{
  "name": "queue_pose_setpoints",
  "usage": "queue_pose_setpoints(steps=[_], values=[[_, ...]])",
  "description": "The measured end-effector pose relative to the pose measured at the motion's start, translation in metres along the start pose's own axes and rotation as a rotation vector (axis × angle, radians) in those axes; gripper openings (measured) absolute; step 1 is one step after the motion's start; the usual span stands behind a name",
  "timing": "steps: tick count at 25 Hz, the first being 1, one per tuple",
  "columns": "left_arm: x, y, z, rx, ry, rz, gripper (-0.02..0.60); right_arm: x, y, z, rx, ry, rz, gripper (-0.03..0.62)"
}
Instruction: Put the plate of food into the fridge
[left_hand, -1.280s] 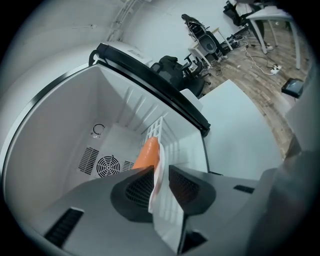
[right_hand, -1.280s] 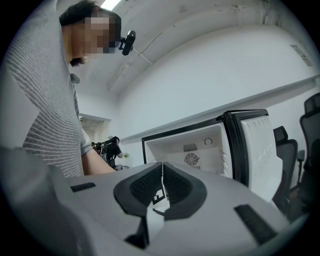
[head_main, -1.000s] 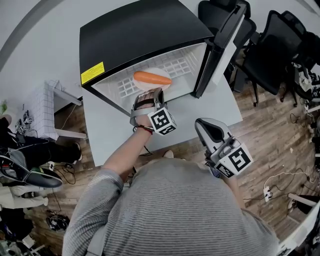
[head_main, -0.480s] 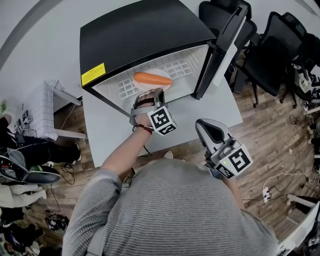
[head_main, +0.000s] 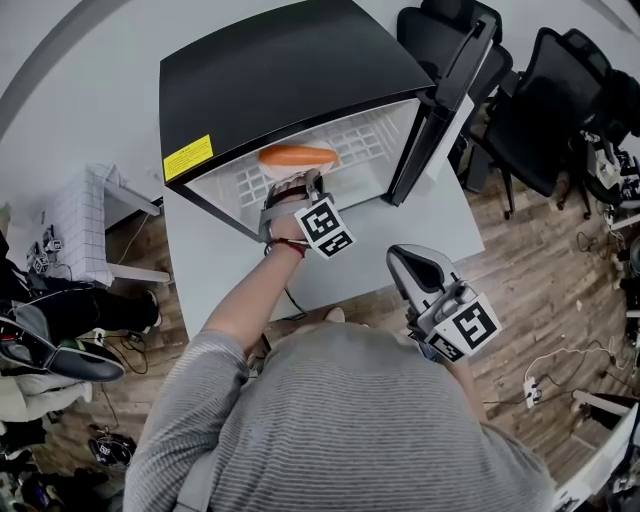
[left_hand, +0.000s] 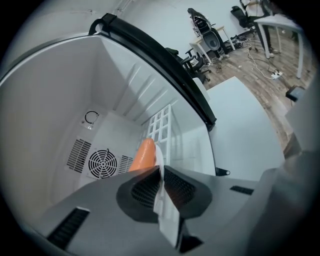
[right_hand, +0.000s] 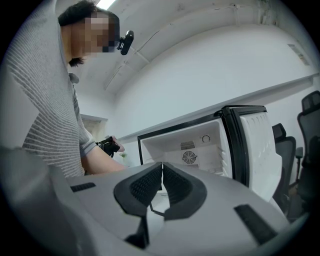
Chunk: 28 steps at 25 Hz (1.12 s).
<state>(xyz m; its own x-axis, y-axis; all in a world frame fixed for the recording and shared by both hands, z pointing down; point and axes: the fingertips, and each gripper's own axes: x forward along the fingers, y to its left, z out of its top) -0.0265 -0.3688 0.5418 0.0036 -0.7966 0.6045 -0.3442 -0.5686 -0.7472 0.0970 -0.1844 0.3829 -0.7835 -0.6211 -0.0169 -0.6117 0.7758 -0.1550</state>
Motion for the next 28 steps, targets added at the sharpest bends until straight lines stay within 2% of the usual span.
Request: queue_pose_setpoints(steps=[8, 19, 22, 28], values=[[0.018, 0.017, -0.005, -0.021, 0.023, -0.002, 0.035, 0.011, 0.006, -0.002, 0.003, 0.012, 0.020, 0.014], [0.027, 0.025, -0.005, -0.034, 0.011, 0.017, 0.037, 0.017, 0.006, -0.002, 0.002, 0.018, 0.017, 0.015], [0.025, 0.025, -0.004, -0.031, -0.007, 0.046, 0.037, 0.016, 0.004, -0.002, 0.003, 0.019, 0.011, 0.014], [0.013, 0.020, 0.007, -0.076, -0.071, 0.032, 0.058, 0.014, 0.001, -0.001, 0.002, 0.016, 0.010, 0.014]])
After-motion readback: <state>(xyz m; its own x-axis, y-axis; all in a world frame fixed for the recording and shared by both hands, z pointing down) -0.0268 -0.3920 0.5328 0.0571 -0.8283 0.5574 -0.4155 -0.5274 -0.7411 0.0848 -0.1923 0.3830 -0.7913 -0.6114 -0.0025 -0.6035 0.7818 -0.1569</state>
